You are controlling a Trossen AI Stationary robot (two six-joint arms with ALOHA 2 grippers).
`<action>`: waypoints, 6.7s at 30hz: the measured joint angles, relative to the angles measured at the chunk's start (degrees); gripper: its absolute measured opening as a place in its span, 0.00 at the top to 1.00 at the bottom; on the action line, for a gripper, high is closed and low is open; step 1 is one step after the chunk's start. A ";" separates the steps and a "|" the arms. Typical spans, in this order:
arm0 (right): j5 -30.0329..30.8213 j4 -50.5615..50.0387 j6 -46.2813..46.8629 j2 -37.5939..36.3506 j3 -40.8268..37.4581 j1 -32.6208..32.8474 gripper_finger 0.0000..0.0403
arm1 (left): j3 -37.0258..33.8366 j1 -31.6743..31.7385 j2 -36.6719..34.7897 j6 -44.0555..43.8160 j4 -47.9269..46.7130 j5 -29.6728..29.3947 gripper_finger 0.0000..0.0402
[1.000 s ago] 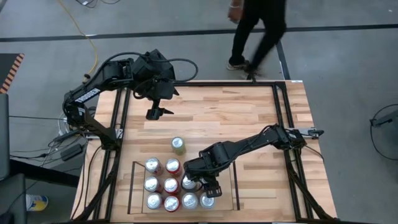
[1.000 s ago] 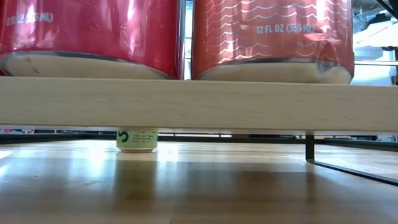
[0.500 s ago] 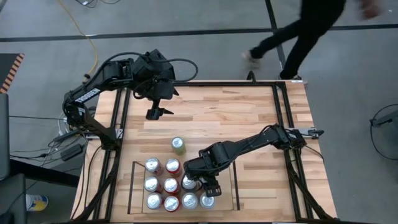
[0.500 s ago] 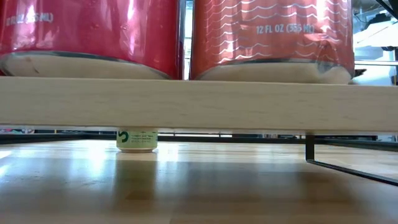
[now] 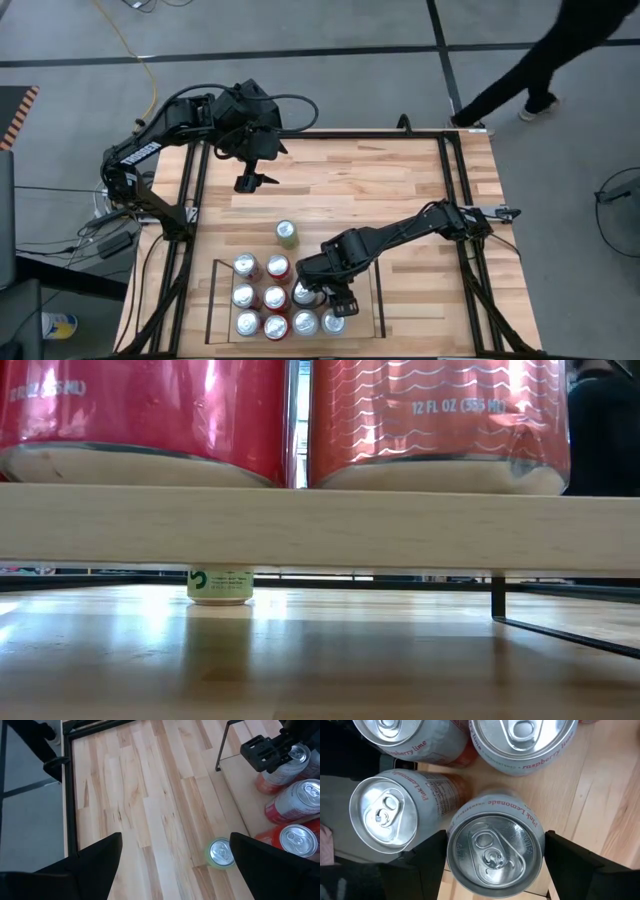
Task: Place canned beverage on shelf
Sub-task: Put the pink soda can on the shelf aligned with the other pink soda can, then put the green soda can on the shelf
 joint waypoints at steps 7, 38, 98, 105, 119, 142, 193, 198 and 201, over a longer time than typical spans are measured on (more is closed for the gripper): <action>1.19 -0.10 -1.61 0.00 0.00 -0.38 0.26 | 0.00 0.00 0.00 0.04 -0.02 -0.02 0.12; -0.57 -1.77 0.20 1.05 1.05 -0.59 0.14 | 0.00 0.00 0.00 0.35 -0.04 -0.15 0.12; -6.66 26.60 -46.64 2.84 -0.04 -21.38 0.08 | -0.35 1.42 -11.13 -16.61 -3.67 -19.37 0.12; -6.28 28.57 -47.02 5.73 0.00 -21.65 0.08 | -0.35 1.42 -11.14 -17.00 -3.71 -19.80 0.12; 1.60 24.76 -46.98 10.40 -0.04 -21.32 0.09 | -0.35 1.41 -11.14 -18.10 -4.61 -19.82 0.12; 10.09 19.02 -36.41 4.48 -0.09 -21.19 0.40 | -0.35 1.42 -11.14 -17.97 -5.05 -19.96 0.12; 32.91 -9.47 35.19 -15.04 0.00 16.98 0.40 | -0.37 1.38 -13.36 -22.77 -2.76 -17.44 0.12; 33.64 -9.51 36.04 -14.18 -0.03 17.79 0.40 | -0.37 1.38 -13.05 -24.17 -2.75 -18.83 0.12; 33.35 -9.39 36.59 -13.00 -0.04 17.32 0.40 | -0.37 1.38 -12.55 -24.35 -2.75 -19.41 0.12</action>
